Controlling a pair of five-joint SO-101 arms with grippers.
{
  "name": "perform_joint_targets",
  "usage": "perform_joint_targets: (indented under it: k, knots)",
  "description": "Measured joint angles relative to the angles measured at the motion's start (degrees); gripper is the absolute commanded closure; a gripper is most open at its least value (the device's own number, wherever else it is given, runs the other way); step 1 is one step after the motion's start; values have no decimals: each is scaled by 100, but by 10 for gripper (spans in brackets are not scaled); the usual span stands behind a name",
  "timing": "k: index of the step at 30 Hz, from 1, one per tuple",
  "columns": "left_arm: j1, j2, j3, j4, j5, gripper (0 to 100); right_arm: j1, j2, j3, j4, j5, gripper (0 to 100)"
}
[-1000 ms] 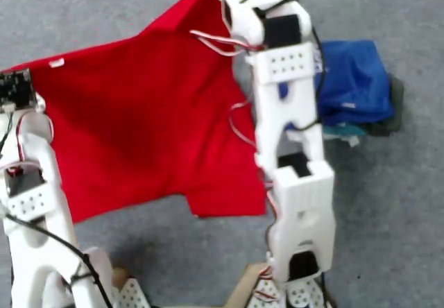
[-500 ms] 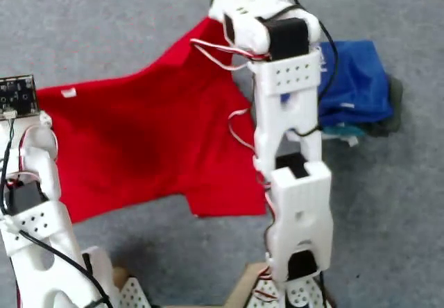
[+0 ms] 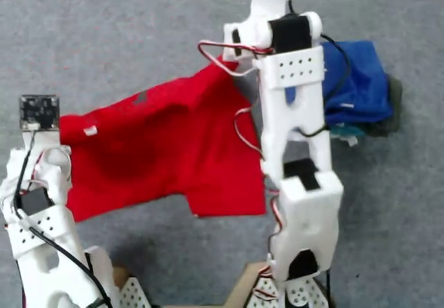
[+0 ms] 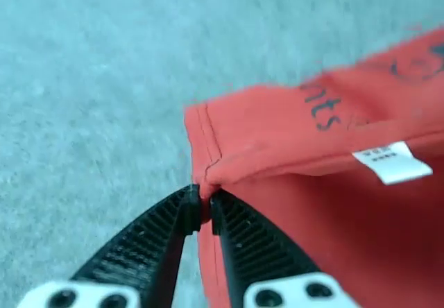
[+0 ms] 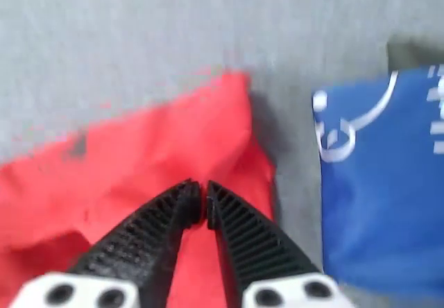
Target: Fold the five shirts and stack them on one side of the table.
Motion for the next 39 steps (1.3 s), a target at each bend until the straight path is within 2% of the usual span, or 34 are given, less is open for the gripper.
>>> perform_joint_targets:
  k: [8,14,17,23,29,32,39]
  knots:
    - [-492,0,158,123,-158,971,9,-1477,3745,-299,448,985]
    - [-475,0,176,686,-668,971,35,-1916,5591,-615,888,985]
    - [-369,-9,246,976,-1029,971,167,-1934,6057,-677,1090,985]
    - [-290,-18,325,1116,-1196,971,281,-1943,6664,-677,1512,985]
    - [-290,-18,325,1512,-1697,971,448,-1943,7068,-571,2013,985]
    - [-290,-18,325,1530,-1741,971,519,-1943,7086,-387,2286,985]
    - [-343,-18,325,1530,-1749,971,527,-1943,7332,-343,2382,985]
